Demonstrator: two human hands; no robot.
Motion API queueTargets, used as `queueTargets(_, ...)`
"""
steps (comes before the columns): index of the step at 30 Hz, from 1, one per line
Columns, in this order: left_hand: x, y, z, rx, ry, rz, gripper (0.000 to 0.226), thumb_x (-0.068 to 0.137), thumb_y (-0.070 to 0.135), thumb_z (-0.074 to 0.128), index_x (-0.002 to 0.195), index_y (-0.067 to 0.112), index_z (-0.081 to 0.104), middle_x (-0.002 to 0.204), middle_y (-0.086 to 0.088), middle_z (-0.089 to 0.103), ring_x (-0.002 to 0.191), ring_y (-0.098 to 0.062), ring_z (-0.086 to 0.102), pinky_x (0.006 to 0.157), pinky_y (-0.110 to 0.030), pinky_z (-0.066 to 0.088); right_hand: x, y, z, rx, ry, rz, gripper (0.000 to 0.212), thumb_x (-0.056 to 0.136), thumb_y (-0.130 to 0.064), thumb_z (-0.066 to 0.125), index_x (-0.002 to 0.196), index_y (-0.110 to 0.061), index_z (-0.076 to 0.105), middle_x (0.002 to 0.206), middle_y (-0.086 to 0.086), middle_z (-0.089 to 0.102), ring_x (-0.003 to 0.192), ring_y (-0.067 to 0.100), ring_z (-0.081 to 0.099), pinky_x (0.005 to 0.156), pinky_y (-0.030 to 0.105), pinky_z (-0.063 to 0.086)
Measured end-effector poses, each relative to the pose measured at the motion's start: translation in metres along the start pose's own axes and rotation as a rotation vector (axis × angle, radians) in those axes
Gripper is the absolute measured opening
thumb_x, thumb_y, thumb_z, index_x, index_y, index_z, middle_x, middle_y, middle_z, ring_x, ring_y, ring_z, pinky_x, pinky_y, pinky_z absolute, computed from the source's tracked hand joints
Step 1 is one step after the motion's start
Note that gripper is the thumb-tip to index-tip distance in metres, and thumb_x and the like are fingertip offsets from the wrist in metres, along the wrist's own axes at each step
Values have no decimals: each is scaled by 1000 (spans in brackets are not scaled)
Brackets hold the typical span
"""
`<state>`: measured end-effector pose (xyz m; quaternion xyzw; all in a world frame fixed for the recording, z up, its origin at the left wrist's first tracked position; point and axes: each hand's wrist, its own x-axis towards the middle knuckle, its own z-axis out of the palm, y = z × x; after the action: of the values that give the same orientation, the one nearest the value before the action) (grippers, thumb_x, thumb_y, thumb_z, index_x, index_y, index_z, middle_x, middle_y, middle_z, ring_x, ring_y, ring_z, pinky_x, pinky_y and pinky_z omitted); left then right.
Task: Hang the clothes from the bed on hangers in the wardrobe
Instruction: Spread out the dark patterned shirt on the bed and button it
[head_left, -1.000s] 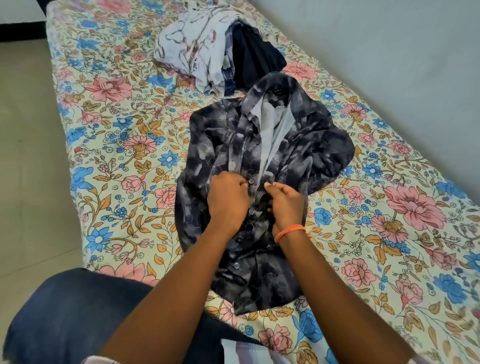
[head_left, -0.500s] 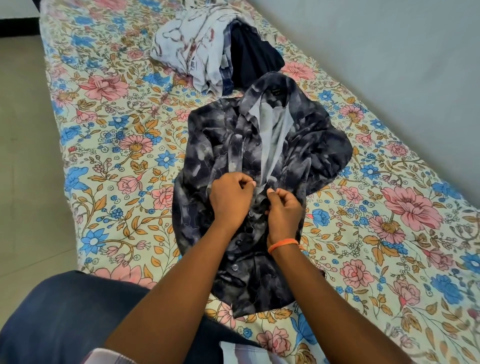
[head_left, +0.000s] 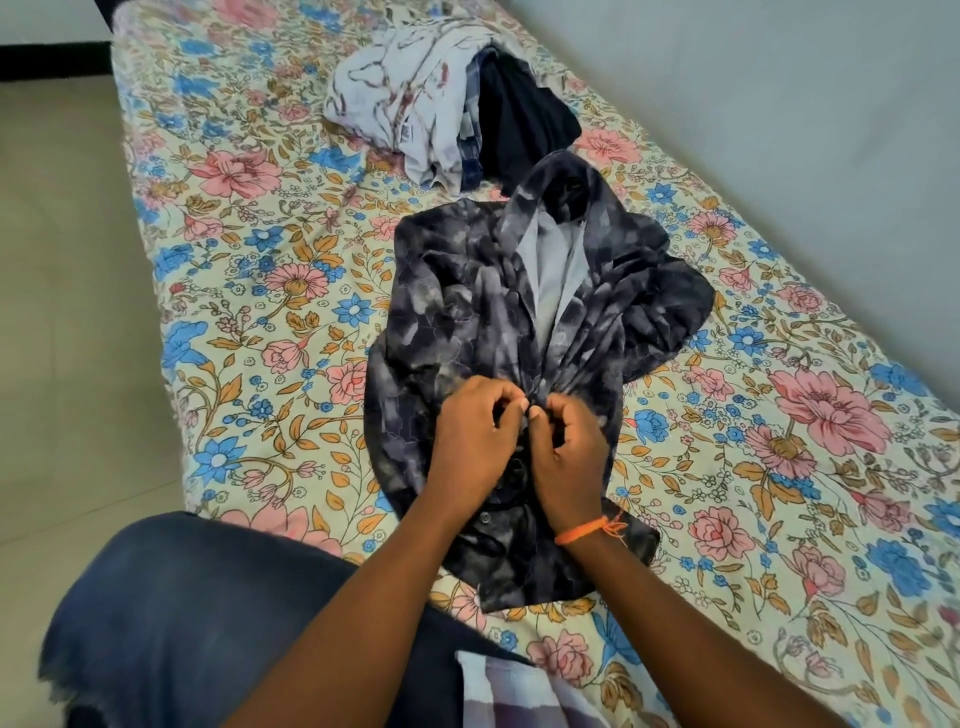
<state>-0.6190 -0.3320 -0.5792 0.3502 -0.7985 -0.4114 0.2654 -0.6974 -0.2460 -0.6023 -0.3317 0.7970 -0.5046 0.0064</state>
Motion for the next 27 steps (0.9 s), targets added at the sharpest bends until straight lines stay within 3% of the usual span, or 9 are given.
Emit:
queueTargets(4, -6, -2, 0, -14, -33, 20, 10, 95, 23, 62, 94, 17, 70, 94, 5, 63, 83, -6, 58, 77, -24, 49, -3, -2, -4, 20, 11, 49, 4, 92, -8, 64, 93, -6, 67, 86, 4, 63, 78, -9, 52, 68, 5, 37)
queueTargets(11, -12, -3, -3, -102, 11, -27, 10, 94, 19, 62, 92, 18, 72, 92, 8, 66, 87, 0, 59, 75, -5, 40, -11, -9, -4, 94, -13, 96, 5, 90, -9, 69, 92, -13, 71, 84, -5, 67, 78, -4, 60, 69, 6, 42)
queueTargets(16, -12, -3, -1, -122, 46, -50, 10, 93, 18, 63, 92, 17, 73, 91, 9, 68, 85, 1, 60, 74, -5, 40, -11, -16, -9, 278, -18, 209, 11, 89, -3, 68, 91, -13, 73, 86, -10, 69, 81, -9, 64, 72, 5, 45)
queueTargets(27, -9, -4, 0, -117, 35, -75, 14, 93, 17, 63, 96, 14, 76, 91, 4, 70, 85, -5, 63, 74, -7, 42, -6, -9, -10, 370, -48, 230, 24, 83, 4, 72, 88, -20, 75, 82, -11, 74, 81, 1, 70, 74, 13, 51)
